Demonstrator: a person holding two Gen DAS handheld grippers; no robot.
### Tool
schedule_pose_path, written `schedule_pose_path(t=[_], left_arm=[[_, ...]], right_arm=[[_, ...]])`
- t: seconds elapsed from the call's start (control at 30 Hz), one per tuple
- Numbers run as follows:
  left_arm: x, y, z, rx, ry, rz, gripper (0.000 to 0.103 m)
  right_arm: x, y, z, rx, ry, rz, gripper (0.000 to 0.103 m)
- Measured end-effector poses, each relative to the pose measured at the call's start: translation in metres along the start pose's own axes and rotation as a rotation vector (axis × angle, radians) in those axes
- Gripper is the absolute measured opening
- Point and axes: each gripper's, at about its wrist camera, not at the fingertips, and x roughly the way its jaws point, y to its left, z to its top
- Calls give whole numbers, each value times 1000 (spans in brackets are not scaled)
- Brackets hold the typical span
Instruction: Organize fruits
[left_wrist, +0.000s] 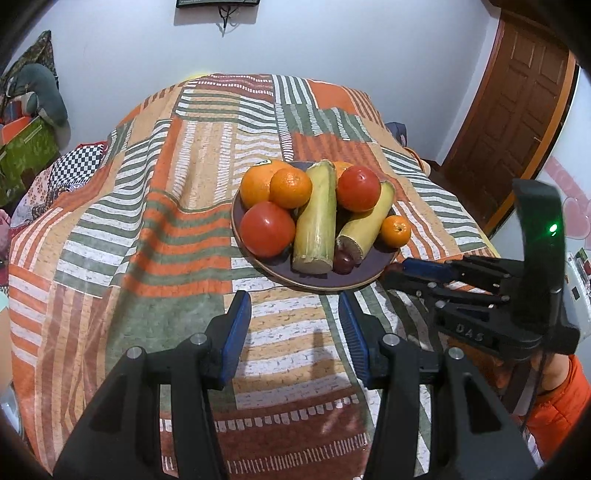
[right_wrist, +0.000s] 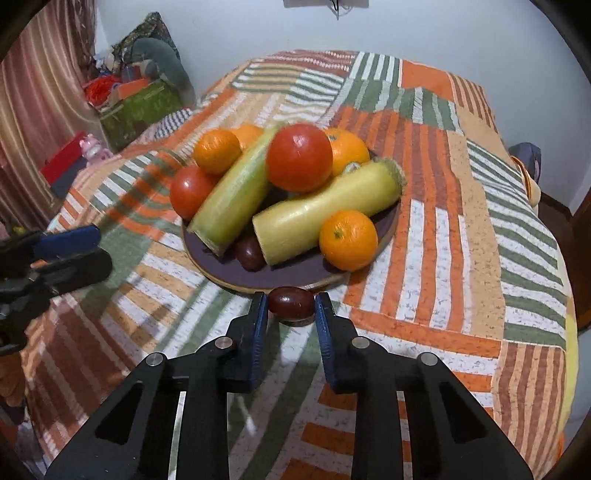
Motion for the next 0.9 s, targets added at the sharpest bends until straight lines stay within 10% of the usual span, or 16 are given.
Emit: schedule_pose_path(t=[0.53,0.9], left_arm=[[-3,12,-1,-26,-4,9,49],[-85,-21,16,24,-177,18,49]], right_arm=[[10,17,14,-41,-5,-33,38],[-107,26,15,4,-239,-20,38]])
